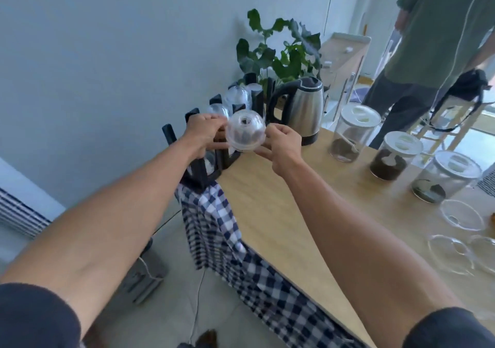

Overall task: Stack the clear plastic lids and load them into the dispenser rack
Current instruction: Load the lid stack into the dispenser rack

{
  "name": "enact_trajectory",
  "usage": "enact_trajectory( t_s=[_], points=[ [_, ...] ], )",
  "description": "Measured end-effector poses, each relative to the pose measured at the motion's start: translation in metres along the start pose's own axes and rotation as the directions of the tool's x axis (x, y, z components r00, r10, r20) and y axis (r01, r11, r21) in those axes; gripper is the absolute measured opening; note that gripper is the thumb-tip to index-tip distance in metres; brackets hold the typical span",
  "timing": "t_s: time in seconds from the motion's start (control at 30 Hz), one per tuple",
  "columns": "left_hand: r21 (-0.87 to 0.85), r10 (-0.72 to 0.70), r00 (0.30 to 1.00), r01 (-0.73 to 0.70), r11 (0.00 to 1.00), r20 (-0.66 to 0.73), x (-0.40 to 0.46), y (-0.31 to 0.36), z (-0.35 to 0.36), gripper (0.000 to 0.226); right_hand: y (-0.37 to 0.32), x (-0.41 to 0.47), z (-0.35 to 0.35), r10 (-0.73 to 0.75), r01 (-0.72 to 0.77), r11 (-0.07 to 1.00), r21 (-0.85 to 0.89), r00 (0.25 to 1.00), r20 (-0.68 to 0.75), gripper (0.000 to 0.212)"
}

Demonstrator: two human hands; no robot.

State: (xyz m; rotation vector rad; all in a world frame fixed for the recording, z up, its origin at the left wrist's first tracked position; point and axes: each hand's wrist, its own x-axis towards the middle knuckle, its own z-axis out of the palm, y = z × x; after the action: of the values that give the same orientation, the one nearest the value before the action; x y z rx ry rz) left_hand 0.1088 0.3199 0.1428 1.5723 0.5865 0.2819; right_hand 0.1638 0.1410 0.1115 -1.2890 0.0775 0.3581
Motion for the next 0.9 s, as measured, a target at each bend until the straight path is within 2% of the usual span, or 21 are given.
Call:
enact_trajectory(
  t_s=[0.1, 0.23, 0.33, 0.6, 0.77, 0.83, 0.9],
  points=[
    [0.023, 0.009, 1.0, -0.01, 1.0, 0.009, 0.01, 0.021, -0.04, 0.009, -0.003, 0.002, 0.041, 0.007, -0.007, 1.0, -0.005, 0.999, 0.032, 0.015],
    [0.067, 0.019, 0.999, -0.021, 0.998, 0.035, 0.033, 0.037, -0.087, 0.021, -0.004, 0.003, 0.088, 0.039, -0.038, 0.999, -0.015, 0.999, 0.035, 0.013],
    [0.122, 0.003, 0.996, -0.014, 0.992, 0.087, 0.058, 0.037, -0.118, 0.019, 0.0, 0.007, 0.118, 0.094, -0.093, 0.995, -0.019, 0.995, 0.023, 0.016],
    [0.354, -0.024, 0.948, -0.095, 0.93, 0.316, 0.124, 0.022, -0.157, 0.011, 0.03, 0.019, 0.165, 0.108, -0.145, 0.98, -0.138, 0.963, -0.247, 0.022],
    [0.415, -0.134, 0.878, -0.079, 0.906, 0.46, 0.15, 0.015, -0.163, 0.022, 0.051, 0.021, 0.17, 0.112, -0.17, 0.975, -0.142, 0.931, -0.348, 0.016],
    [0.426, -0.191, 0.848, -0.045, 0.903, 0.494, 0.159, 0.01, -0.164, 0.029, 0.059, 0.021, 0.173, 0.143, -0.201, 0.972, -0.123, 0.918, -0.371, 0.015],
    [0.445, -0.268, 0.814, 0.013, 0.895, 0.515, 0.17, 0.004, -0.165, 0.034, 0.064, 0.02, 0.177, 0.182, -0.237, 0.966, -0.104, 0.907, -0.381, 0.004]
  ],
)
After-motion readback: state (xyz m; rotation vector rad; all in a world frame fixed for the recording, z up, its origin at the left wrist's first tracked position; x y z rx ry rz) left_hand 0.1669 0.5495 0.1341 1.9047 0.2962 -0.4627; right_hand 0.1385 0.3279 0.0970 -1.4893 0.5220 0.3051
